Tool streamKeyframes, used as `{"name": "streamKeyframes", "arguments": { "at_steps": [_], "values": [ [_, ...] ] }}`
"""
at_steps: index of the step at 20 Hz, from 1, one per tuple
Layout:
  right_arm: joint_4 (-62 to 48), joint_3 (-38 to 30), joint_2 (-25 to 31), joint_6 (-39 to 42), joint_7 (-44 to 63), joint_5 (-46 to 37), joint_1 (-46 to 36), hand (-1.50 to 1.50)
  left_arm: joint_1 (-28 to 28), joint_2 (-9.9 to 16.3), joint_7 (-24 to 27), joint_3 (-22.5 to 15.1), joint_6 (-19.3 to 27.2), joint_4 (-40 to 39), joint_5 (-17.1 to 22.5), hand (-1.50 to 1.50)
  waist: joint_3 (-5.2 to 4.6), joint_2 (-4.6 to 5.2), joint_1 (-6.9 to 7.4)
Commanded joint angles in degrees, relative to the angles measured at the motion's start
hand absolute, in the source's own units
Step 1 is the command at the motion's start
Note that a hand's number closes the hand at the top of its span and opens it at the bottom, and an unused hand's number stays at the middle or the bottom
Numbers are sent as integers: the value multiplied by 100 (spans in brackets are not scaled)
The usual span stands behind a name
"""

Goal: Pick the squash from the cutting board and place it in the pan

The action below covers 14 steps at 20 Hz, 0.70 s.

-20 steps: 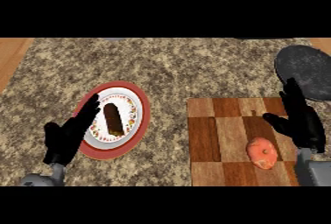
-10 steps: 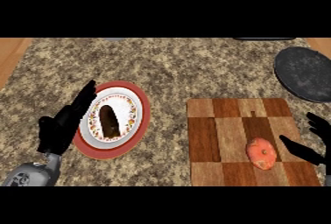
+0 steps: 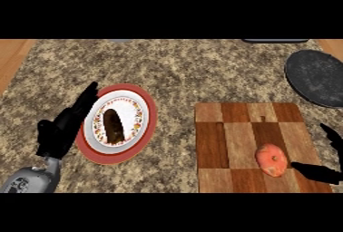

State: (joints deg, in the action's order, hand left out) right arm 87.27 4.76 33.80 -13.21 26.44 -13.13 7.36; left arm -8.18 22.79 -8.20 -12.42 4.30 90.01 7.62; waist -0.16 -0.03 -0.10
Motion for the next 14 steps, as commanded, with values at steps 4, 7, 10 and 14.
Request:
{"name": "streamKeyframes", "arguments": {
  "at_steps": [4,7,10,14],
  "values": [
    [470,547,978,2149,2047,330,-692,-150,-211,-58,-56,54,-97,-35,43,0,-6,22,138],
    [594,683,936,3054,2920,1045,-1221,-150,-130,-66,-130,-49,-125,35,-24,0,-4,21,202],
    [293,813,827,3714,3634,1566,-1751,-150,-114,-146,-48,-74,-131,16,-61,0,4,32,207],
    [238,1166,311,3707,4398,1815,-2322,-150,-96,-301,-342,-153,79,205,-246,0,10,13,127]
  ]
}}
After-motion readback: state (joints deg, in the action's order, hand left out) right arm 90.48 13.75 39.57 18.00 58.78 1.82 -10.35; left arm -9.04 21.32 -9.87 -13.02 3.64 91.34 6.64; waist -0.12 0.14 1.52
